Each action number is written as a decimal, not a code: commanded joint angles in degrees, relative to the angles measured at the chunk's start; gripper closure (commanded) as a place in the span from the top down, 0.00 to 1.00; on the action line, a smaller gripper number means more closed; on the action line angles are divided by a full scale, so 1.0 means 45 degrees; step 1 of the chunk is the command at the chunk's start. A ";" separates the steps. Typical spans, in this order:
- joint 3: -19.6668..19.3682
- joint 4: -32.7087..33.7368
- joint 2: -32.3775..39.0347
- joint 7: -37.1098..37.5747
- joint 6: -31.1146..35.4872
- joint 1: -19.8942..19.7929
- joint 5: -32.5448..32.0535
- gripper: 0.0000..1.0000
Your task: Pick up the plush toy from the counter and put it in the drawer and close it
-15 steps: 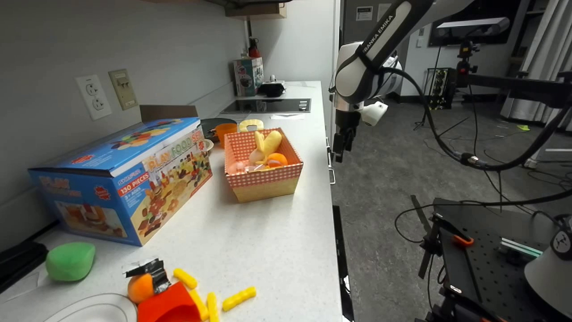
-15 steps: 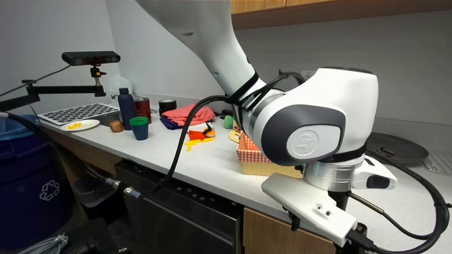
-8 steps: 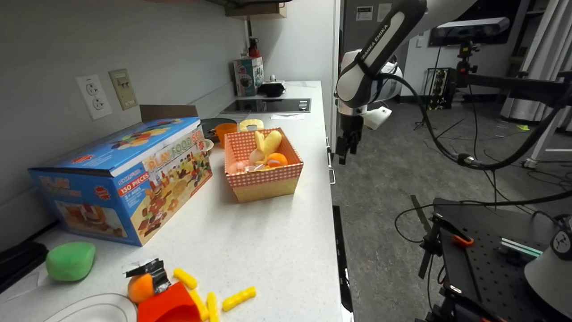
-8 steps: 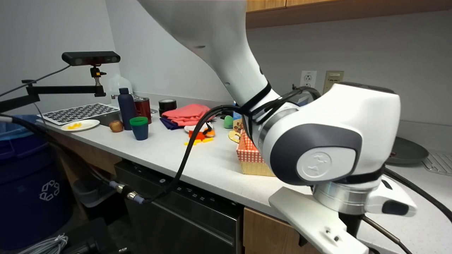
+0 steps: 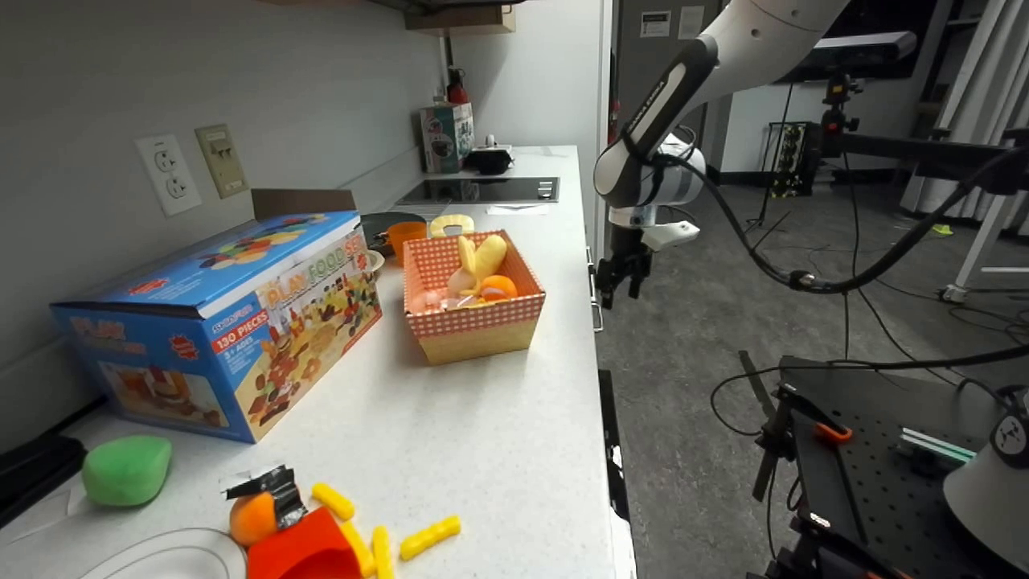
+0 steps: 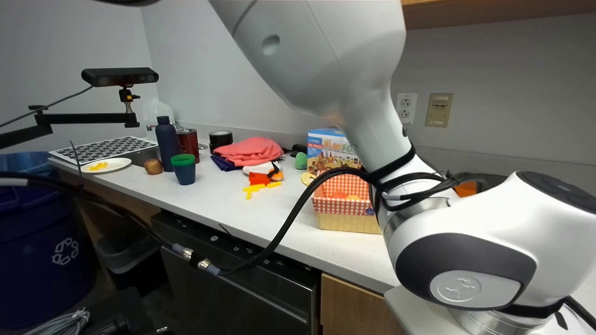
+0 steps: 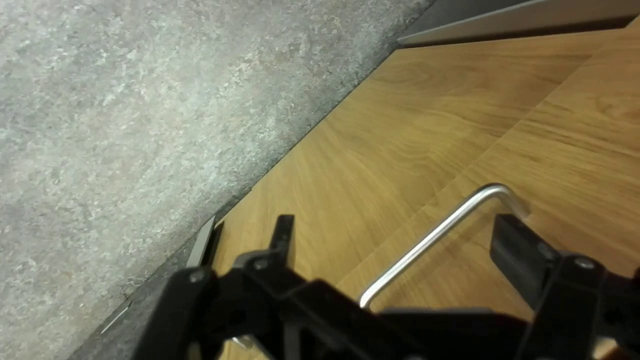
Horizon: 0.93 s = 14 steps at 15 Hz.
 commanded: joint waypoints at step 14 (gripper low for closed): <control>0.1165 0.3249 0.2891 0.0245 -0.1257 -0.2484 0.3000 1.00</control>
